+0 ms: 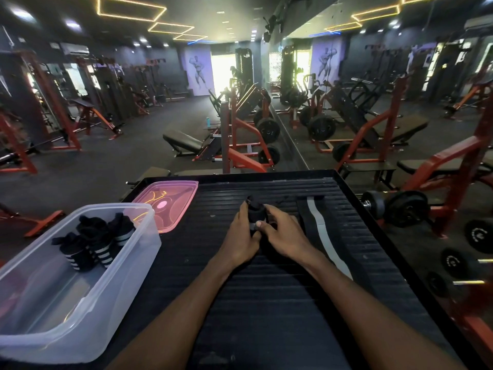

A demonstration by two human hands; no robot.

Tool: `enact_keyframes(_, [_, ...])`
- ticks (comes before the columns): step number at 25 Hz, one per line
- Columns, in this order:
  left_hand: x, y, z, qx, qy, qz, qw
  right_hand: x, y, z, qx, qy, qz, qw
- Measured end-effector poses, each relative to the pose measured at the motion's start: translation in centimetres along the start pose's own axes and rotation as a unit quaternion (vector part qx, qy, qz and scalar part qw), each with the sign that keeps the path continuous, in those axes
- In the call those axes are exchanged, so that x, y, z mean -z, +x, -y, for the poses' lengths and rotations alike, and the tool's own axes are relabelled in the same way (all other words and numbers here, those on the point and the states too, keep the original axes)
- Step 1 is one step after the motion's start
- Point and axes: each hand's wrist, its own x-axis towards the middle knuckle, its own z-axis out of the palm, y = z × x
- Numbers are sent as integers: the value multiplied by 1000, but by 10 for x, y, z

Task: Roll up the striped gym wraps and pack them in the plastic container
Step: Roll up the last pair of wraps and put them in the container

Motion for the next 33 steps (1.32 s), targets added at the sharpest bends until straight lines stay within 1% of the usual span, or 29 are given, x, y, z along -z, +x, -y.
enact_keyframes(5, [1,-1,2,-14,65,-3,998,-1,-7,4,38,-63,23,997])
enact_keyframes(7, [2,-1,1,-15,78,-5,997,0,-6,2,39,-81,19,996])
enact_keyframes(10, [2,-3,2,-18,87,-10,996,0,-4,1,37,-118,10,992])
enact_keyframes(15, [2,-4,6,-12,85,-18,996,-3,-7,2,66,-214,7,975])
enact_keyframes(19, [2,-3,6,-9,95,-20,995,-7,-8,-2,70,-236,11,969])
enact_keyframes(21, [2,-4,5,-14,105,-24,994,-7,-7,-5,61,-222,18,973])
enact_keyframes(24, [0,-2,7,-12,94,-27,995,0,-8,-1,48,-167,43,984])
enact_keyframes(26, [0,-2,8,-10,67,-49,996,9,-4,3,41,-160,31,986])
enact_keyframes(28, [2,0,8,6,24,-79,997,19,2,1,36,-199,-42,978])
enact_keyframes(30, [6,2,6,45,-9,-101,994,31,6,-4,6,-265,-96,959])
enact_keyframes(31, [8,3,5,62,-14,-108,992,38,6,-7,-22,-299,-101,948])
enact_keyframes(33, [11,5,4,77,-12,-109,991,48,5,-12,-114,-361,-78,922])
